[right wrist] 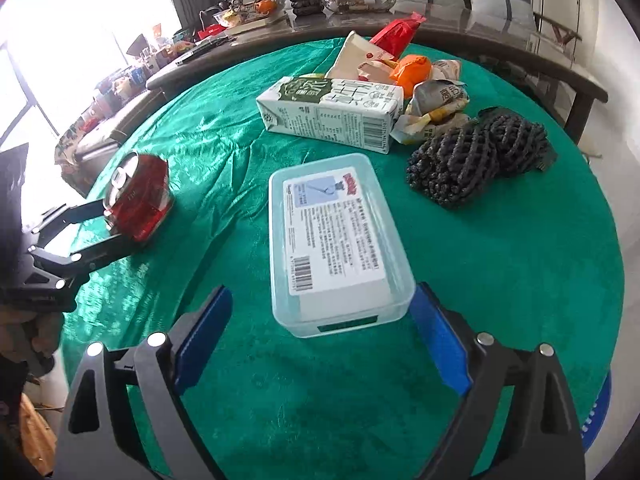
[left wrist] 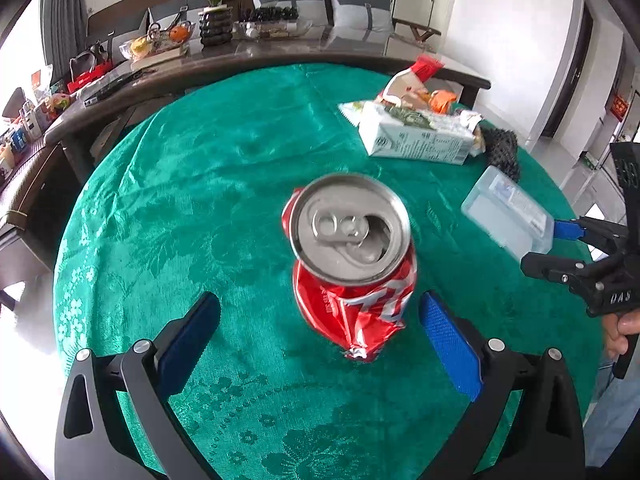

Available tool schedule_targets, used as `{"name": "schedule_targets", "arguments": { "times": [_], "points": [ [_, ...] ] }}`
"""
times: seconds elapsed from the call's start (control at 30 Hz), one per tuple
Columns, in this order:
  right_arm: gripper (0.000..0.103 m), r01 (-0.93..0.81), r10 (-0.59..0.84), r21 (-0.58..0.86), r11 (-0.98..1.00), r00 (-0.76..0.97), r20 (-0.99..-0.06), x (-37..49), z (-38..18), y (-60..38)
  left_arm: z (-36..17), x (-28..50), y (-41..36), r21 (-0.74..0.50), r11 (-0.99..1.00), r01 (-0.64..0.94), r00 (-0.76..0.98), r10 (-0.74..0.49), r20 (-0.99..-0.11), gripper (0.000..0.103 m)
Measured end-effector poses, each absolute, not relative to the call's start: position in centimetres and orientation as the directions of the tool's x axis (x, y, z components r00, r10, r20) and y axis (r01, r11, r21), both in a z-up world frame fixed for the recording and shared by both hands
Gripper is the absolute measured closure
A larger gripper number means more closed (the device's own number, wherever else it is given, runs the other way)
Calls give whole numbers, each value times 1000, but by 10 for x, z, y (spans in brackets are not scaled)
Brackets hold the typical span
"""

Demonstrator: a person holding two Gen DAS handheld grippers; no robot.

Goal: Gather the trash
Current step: 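Lift the can with left gripper while right carries the plastic box to basket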

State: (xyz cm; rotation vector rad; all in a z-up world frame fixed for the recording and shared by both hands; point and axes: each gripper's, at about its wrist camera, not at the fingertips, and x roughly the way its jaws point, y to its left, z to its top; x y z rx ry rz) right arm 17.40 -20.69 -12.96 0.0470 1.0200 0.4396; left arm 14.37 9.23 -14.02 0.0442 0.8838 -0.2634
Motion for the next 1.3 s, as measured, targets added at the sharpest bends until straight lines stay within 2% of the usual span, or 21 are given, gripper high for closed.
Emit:
{"name": "schedule_targets", "arguments": {
  "times": [0.13, 0.3, 0.37, 0.4, 0.43, 0.47, 0.5, 0.63, 0.8, 1.0, 1.3],
  "points": [
    [15, -359, 333, 209, 910, 332, -883, 199, -110, -200, -128, 151, 84, -77, 961, 267, 602, -229, -765, 4],
    [15, -414, 211, 85, 906, 268, -940, 212, -119, -164, -130, 164, 69, -26, 963, 267, 588, -184, -787, 6],
    [16, -414, 175, 57, 909, 253, -951, 217, -125, -156, -128, 167, 69, -24, 964, 264, 586, -180, -790, 13],
    [19, -407, 163, 49, 912, 252, -954, 219, -127, -154, -127, 168, 69, -27, 964, 263, 583, -181, -792, 20],
    [26, -401, 161, 48, 915, 254, -954, 220, -127, -154, -126, 170, 70, -30, 964, 263, 579, -182, -795, 28],
    [41, -394, 168, 55, 918, 257, -952, 220, -127, -156, -125, 171, 71, -31, 964, 265, 576, -184, -797, 33],
    [43, -392, 176, 62, 918, 262, -949, 219, -125, -157, -124, 171, 71, -29, 963, 269, 575, -185, -797, 42],
    [43, -401, 205, 68, 914, 309, -929, 206, -108, -163, -118, 165, 71, -10, 958, 288, 593, -187, -783, 44],
    [43, -383, 272, 131, 914, 341, -900, 193, -87, -188, -107, 155, 61, -45, 950, 309, 595, -230, -770, 46],
    [43, -316, 307, 186, 930, 393, -867, 183, -65, -244, -88, 144, 18, -82, 921, 382, 581, -308, -753, 46],
    [43, -110, 202, 169, 979, 477, -856, 154, -63, -398, -62, 127, -101, -155, 828, 539, 512, -469, -720, 46]
  ]
}}
